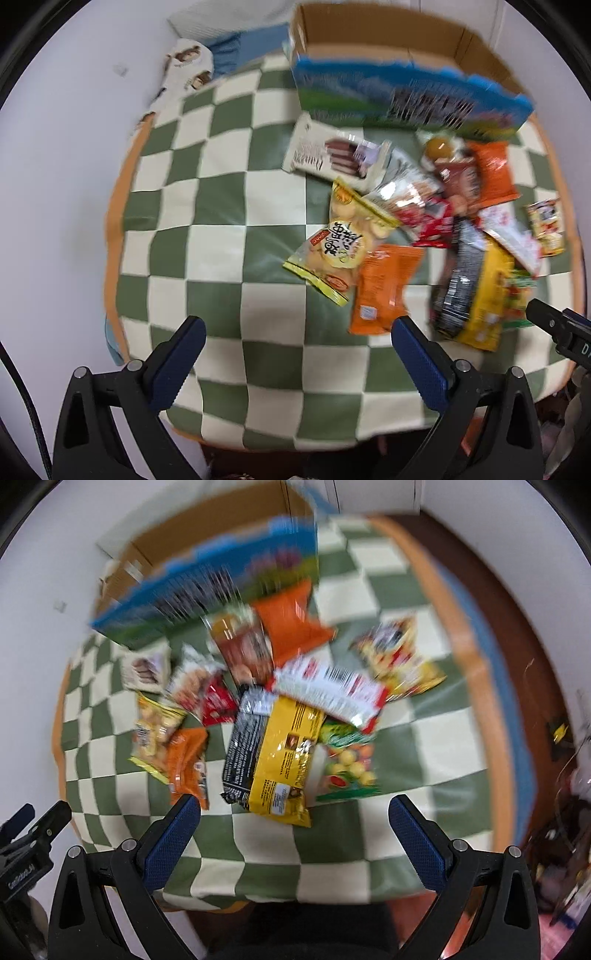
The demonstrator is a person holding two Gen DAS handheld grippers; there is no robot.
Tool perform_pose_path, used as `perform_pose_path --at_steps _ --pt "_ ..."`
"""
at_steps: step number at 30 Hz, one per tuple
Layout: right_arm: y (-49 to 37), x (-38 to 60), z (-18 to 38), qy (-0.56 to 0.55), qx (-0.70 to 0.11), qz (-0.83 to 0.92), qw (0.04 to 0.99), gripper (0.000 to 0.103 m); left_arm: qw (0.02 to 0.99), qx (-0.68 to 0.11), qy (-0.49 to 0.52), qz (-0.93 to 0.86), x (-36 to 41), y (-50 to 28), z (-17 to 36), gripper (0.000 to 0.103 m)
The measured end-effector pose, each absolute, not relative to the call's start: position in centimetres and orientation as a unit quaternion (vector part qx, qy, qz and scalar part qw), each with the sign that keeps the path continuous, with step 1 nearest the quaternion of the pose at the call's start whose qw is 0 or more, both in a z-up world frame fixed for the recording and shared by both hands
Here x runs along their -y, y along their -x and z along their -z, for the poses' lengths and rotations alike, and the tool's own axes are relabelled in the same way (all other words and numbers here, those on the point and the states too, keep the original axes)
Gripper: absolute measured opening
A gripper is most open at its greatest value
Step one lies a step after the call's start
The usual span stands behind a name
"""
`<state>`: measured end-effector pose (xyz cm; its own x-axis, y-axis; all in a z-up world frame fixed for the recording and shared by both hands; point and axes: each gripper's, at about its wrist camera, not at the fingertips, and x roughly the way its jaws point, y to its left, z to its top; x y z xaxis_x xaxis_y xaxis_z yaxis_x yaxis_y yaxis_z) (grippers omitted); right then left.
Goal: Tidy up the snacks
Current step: 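Grasp the yellow biscuit bag with left tool while right tool grasps black-yellow bag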
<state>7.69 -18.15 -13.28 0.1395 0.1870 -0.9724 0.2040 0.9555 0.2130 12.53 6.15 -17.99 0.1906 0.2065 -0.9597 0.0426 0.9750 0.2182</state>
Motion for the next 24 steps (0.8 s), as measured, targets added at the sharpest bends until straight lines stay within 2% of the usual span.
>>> perform_pose_path --at_steps 3,11,12,13,14,16,20,24 --pt "-9.7 17.1 17.9 -0.166 -0.68 0.008 0.714 0.103 0.757 -0.638 -0.134 -0.039 -6.1 -14.8 21.0 0.103" --pt "-12.2 14.7 25.2 -0.194 -0.709 0.02 0.678 0.103 0.717 -0.645 -0.253 0.073 -2.2 -19.1 27.7 0.103" --pt "-12.3 14.4 25.8 -0.194 -0.712 0.027 0.674 0.103 0.711 -0.645 -0.265 0.086 -1.9 -19.3 28.4 0.1" --pt "-12.5 14.2 26.4 -0.198 -0.713 0.03 0.673 0.103 0.707 -0.647 -0.27 0.091 -1.8 -19.5 28.9 0.086" --pt "-12.6 14.0 26.8 -0.201 -0.713 0.029 0.671 0.102 0.703 -0.654 -0.265 0.092 -1.9 -19.8 29.3 0.071" --pt "-12.8 13.3 27.7 -0.195 -0.715 0.036 0.67 0.099 0.698 -0.678 -0.214 0.09 -3.3 -20.4 30.0 0.061" --pt "-13.3 12.0 28.5 -0.169 -0.723 0.047 0.668 0.087 0.71 -0.692 -0.12 0.049 -7.2 -20.2 29.4 0.06" --pt "-12.6 10.6 29.1 -0.13 -0.726 0.03 0.675 0.086 0.697 -0.716 -0.022 -0.008 -12.5 -18.1 29.7 0.06"
